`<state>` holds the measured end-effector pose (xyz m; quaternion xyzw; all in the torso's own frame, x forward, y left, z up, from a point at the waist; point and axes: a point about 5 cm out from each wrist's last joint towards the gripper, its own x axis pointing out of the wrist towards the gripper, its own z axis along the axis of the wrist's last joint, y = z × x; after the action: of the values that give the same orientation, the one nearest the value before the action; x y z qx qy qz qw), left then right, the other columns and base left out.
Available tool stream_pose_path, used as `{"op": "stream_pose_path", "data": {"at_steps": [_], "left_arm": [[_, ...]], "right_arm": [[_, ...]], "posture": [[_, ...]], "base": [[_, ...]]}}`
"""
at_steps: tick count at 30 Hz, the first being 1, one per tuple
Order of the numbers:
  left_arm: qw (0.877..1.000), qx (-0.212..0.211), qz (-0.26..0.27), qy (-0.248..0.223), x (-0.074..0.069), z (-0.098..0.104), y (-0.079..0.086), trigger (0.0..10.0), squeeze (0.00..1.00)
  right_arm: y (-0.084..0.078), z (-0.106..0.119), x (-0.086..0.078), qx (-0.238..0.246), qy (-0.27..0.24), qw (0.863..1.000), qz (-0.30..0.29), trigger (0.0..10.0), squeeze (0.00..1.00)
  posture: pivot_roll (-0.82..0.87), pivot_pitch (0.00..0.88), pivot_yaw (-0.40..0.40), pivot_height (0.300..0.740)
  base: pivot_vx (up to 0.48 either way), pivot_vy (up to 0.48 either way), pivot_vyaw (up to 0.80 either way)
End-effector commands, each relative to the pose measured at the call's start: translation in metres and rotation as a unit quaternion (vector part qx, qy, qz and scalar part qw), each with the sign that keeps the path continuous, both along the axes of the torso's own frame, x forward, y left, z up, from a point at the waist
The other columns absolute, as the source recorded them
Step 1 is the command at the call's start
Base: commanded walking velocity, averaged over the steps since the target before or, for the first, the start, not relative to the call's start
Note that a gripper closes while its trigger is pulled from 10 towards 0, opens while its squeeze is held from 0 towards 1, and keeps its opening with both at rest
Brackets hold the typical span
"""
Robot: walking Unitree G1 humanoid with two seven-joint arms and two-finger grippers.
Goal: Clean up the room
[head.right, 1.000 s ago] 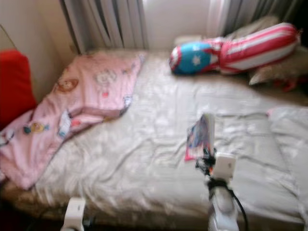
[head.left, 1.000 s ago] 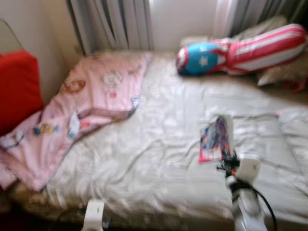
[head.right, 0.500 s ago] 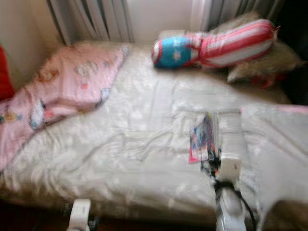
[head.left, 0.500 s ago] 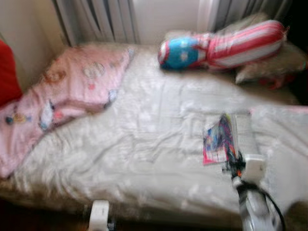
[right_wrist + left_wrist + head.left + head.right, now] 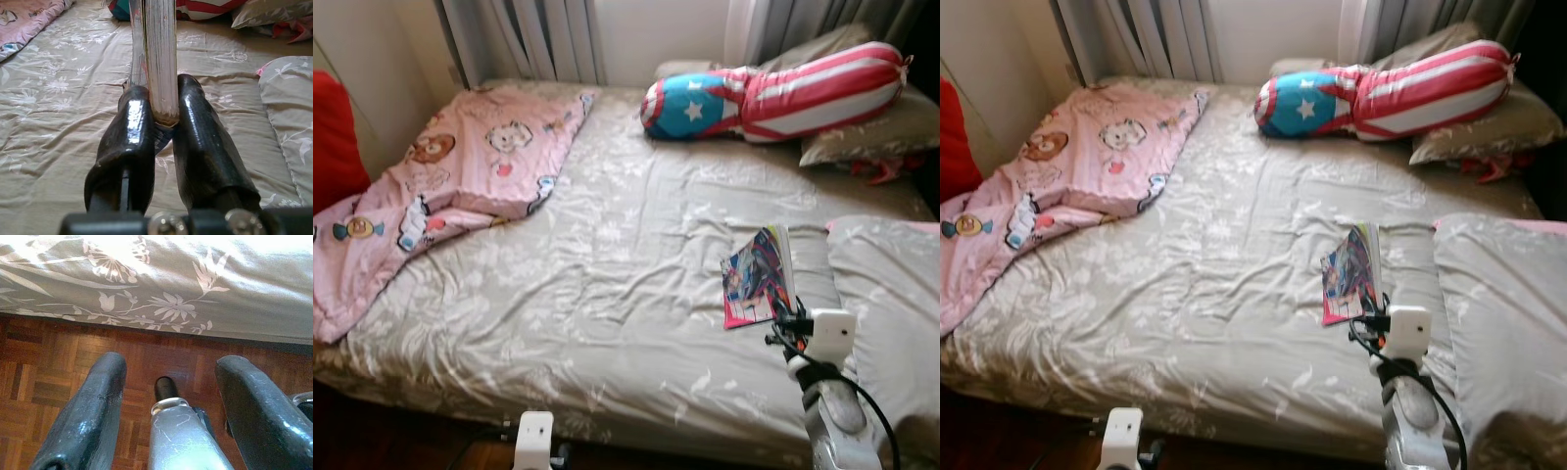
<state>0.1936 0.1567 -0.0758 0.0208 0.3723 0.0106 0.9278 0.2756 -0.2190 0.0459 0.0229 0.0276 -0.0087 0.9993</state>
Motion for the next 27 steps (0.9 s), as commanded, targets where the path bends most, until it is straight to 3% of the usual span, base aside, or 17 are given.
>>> {"op": "stream_pose_path", "data": {"at_steps": [1,13,22,27], "left_arm": [[1.000,0.006,-0.016,0.014,-0.007,-0.004,-0.002,10.0,0.00],[0.999,0.018,-0.048,0.000,0.003,0.002,0.004,10.0,0.00],[1.000,0.019,-0.002,-0.005,0.002,0.002,0.018,10.0,0.00],[1.000,0.020,0.017,-0.007,-0.002,0.002,0.027,10.0,0.00]], "right_arm": [[-0.004,0.008,0.003,-0.005,-0.019,1.000,-0.003,10.0,0.00],[-0.011,0.010,0.003,0.008,-0.021,0.999,-0.035,10.0,0.00],[0.008,0.005,0.006,0.013,-0.007,1.000,-0.002,10.0,0.00],[0.016,0.007,0.009,0.019,-0.010,1.000,0.010,10.0,0.00]], "posture": [[-0.10,0.107,0.001,0.740],[-0.07,0.112,0.045,0.740],[-0.08,0.131,-0.044,0.740],[-0.07,0.135,-0.045,0.740]], "base": [[0.000,-0.315,0.00],[0.000,-0.315,0.00],[0.000,0.000,0.00],[0.000,0.000,0.00]]}}
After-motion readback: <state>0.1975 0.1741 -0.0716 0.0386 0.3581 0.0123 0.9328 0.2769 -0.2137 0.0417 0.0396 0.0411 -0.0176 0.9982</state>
